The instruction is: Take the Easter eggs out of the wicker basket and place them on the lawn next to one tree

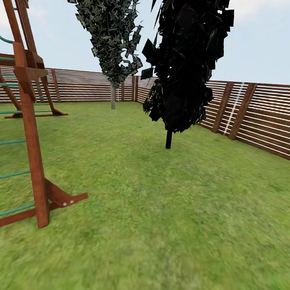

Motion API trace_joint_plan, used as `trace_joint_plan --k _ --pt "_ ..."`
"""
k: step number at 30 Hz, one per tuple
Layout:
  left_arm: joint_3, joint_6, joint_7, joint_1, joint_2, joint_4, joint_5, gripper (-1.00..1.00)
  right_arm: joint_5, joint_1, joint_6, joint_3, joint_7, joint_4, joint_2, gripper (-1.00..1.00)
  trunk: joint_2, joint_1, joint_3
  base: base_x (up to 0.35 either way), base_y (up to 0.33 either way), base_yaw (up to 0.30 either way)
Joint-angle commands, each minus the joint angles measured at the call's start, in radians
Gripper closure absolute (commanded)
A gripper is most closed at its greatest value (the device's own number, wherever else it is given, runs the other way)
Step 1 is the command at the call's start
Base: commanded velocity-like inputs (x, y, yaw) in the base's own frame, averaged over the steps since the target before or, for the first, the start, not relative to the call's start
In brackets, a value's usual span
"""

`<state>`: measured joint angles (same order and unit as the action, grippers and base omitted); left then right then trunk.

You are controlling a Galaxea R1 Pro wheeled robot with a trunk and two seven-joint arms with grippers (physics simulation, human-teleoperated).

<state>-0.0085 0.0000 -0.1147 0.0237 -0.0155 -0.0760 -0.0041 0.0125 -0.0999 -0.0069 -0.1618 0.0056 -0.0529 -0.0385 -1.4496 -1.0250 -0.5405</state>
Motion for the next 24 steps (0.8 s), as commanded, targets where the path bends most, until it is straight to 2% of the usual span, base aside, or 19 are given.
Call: trace_joint_plan --k 1,24 --pt "-0.001 0.0 -0.003 0.001 0.0 -0.002 -0.001 -1.0 0.002 -0.001 -0.001 -0.005 0.001 -0.002 0.0 -1.0 0.0 0.0 -0.001 0.0 0.0 0.0" --pt "-0.001 0.0 -0.003 0.001 0.0 -0.002 -0.001 -1.0 0.002 -0.001 -0.001 -0.005 0.001 -0.002 0.0 -1.0 0.0 0.0 -0.001 0.0 0.0 0.0"
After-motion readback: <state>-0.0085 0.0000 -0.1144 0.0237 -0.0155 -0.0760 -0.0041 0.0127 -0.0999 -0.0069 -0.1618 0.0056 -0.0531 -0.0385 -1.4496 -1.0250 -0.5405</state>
